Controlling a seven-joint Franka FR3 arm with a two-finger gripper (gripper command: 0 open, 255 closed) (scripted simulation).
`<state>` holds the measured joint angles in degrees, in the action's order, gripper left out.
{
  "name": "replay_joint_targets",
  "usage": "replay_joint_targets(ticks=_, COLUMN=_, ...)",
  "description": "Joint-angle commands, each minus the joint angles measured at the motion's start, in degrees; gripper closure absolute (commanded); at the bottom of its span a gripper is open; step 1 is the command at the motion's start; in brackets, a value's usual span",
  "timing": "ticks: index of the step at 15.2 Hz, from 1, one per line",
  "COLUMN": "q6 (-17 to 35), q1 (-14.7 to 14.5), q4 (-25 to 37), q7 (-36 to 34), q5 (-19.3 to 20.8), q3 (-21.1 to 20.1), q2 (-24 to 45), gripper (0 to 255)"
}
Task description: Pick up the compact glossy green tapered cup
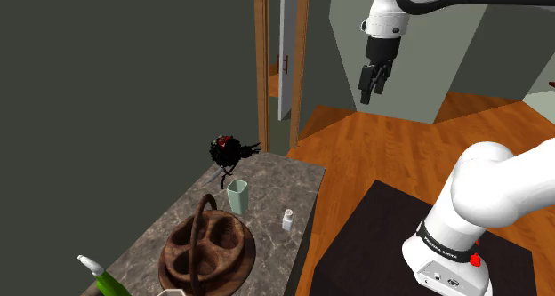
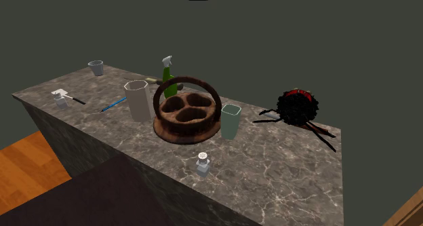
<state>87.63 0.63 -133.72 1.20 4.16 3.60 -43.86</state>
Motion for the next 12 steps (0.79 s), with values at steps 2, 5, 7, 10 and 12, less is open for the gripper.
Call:
replay_joint_targets(ticks=2, q6=2.00, q1=-0.14, q4=-1.16, q7=-0.79, q5=-0.40, q3=-0.40, q2=0.68, gripper=0)
replay_joint_targets(ticks=5, q6=8.08, q1=-0.60, q4=-4.15, q7=-3.07, q5=-1.53, q3=-1.60, q2=3.27, gripper=0)
replay_joint_targets(ticks=7, q6=12.20, q1=-0.92, q4=-5.75, q7=-4.53, q5=-2.23, q3=-2.41, q2=5.45, gripper=0)
replay_joint_targets(ticks=10, q6=18.43, q1=-1.42, q4=-7.50, q7=-6.67, q5=-3.17, q3=-3.61, q2=9.38, gripper=0)
replay_joint_targets(ticks=12, q6=22.57, q1=-1.74, q4=-8.23, q7=-8.07, q5=-3.71, q3=-4.40, q2=12.42, gripper=0)
